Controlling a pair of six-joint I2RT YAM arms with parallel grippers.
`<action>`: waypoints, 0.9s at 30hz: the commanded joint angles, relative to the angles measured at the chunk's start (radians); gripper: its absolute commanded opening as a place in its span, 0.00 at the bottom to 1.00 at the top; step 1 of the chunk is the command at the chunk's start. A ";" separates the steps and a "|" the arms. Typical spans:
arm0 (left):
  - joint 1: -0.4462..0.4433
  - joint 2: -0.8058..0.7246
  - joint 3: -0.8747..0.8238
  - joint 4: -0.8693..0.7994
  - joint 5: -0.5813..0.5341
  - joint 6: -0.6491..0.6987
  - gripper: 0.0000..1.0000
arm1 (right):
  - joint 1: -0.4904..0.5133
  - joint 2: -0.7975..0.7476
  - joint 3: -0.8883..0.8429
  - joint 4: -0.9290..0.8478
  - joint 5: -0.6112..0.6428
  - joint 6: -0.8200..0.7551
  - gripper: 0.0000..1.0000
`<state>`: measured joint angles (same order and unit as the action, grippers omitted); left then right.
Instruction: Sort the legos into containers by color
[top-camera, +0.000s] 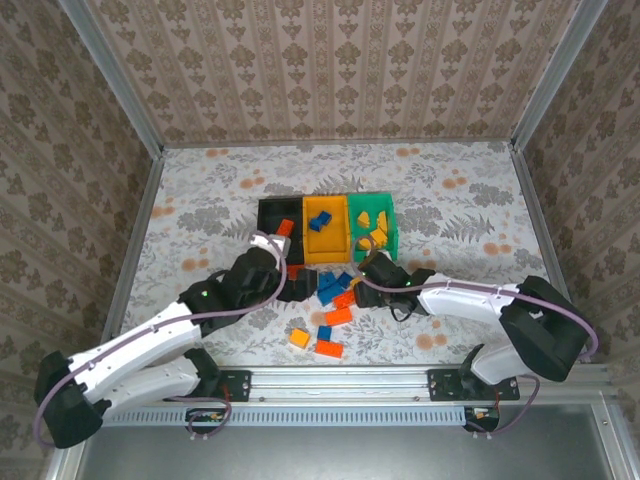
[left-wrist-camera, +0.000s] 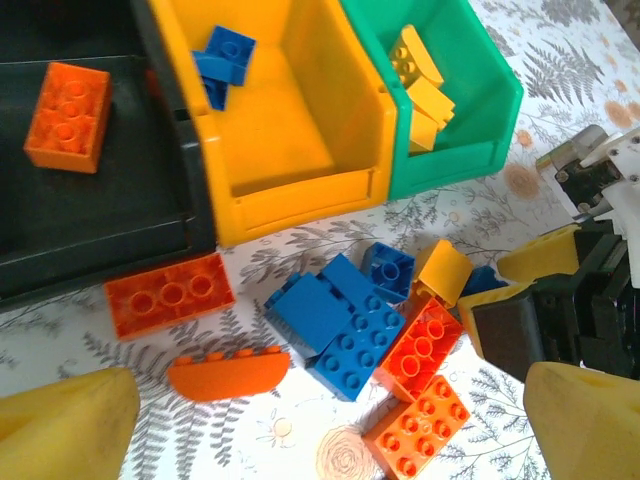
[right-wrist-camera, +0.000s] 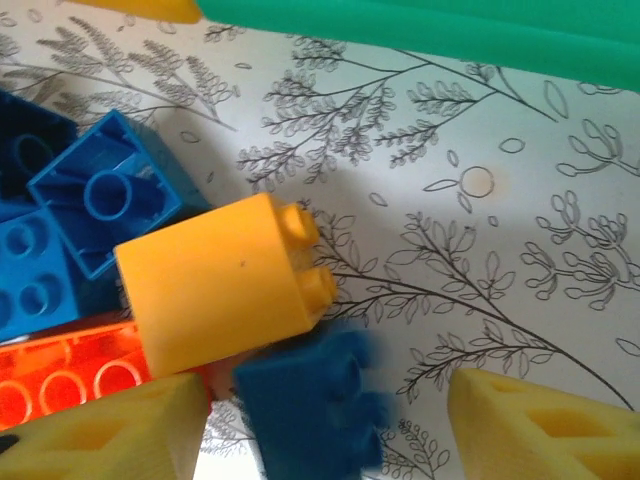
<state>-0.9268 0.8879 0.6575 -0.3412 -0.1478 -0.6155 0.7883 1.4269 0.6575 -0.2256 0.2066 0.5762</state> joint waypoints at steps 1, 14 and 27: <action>0.011 -0.052 -0.015 -0.074 -0.055 -0.047 1.00 | -0.007 -0.014 -0.012 -0.088 0.091 0.039 0.64; 0.024 -0.124 -0.027 -0.138 -0.071 -0.052 1.00 | -0.037 -0.069 -0.016 -0.046 0.045 0.042 0.76; 0.034 -0.144 -0.059 -0.157 -0.071 -0.069 1.00 | -0.112 0.035 -0.034 0.012 0.049 0.050 0.43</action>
<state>-0.8997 0.7605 0.6167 -0.4801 -0.2073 -0.6601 0.6868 1.4582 0.6403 -0.2371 0.2565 0.6334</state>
